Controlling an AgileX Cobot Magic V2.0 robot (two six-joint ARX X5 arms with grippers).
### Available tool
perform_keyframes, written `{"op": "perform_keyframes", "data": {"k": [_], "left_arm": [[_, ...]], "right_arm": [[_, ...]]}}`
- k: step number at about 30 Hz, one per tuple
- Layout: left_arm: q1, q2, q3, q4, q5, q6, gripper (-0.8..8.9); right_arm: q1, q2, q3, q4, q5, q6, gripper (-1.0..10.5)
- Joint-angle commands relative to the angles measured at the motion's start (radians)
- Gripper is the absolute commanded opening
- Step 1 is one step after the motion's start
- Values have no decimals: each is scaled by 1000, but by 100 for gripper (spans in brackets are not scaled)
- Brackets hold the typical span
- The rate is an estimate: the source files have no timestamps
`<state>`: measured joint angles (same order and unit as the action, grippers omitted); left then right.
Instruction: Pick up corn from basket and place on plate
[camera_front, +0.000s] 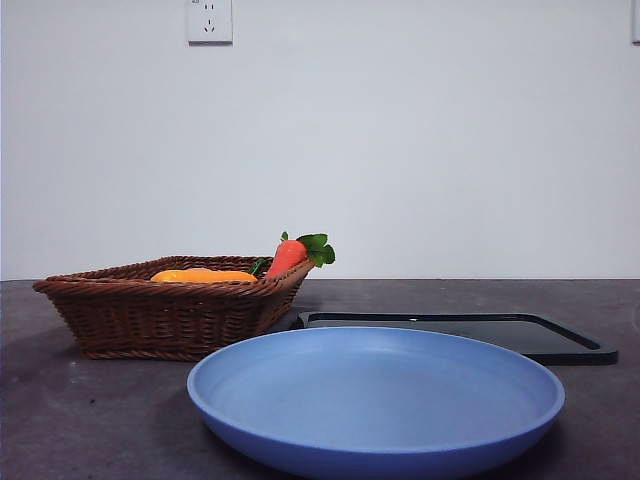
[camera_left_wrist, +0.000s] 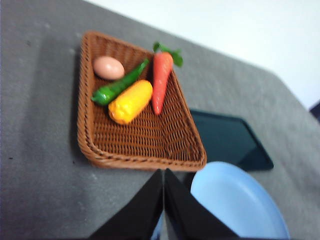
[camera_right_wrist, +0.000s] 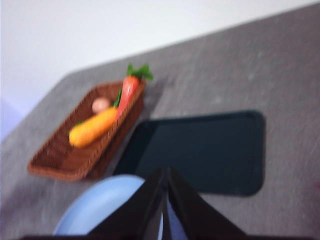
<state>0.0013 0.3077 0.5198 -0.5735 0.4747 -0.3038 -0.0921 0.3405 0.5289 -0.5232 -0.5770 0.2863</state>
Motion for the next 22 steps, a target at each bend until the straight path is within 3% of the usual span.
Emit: {"op": "perform_keyframes", "data": {"k": [1, 8, 17, 18, 21, 22], "left_arm": [[-3, 37, 62, -39, 11, 109, 5], [-38, 121, 131, -112, 42, 165, 5], [-76, 132, 131, -107, 41, 184, 16], [-76, 132, 131, -107, 41, 183, 49], [-76, 132, 131, -103, 41, 182, 345], [-76, 132, 131, -100, 41, 179, 397]], "right_arm": [[29, 63, 67, -66, -8, -123, 2], [151, 199, 158, -211, -1, -250, 2], [282, 261, 163, -217, 54, -254, 3], [283, 261, 164, -217, 54, -251, 22], [283, 262, 166, -213, 55, -230, 278], [283, 267, 167, -212, 54, -219, 314]]}}
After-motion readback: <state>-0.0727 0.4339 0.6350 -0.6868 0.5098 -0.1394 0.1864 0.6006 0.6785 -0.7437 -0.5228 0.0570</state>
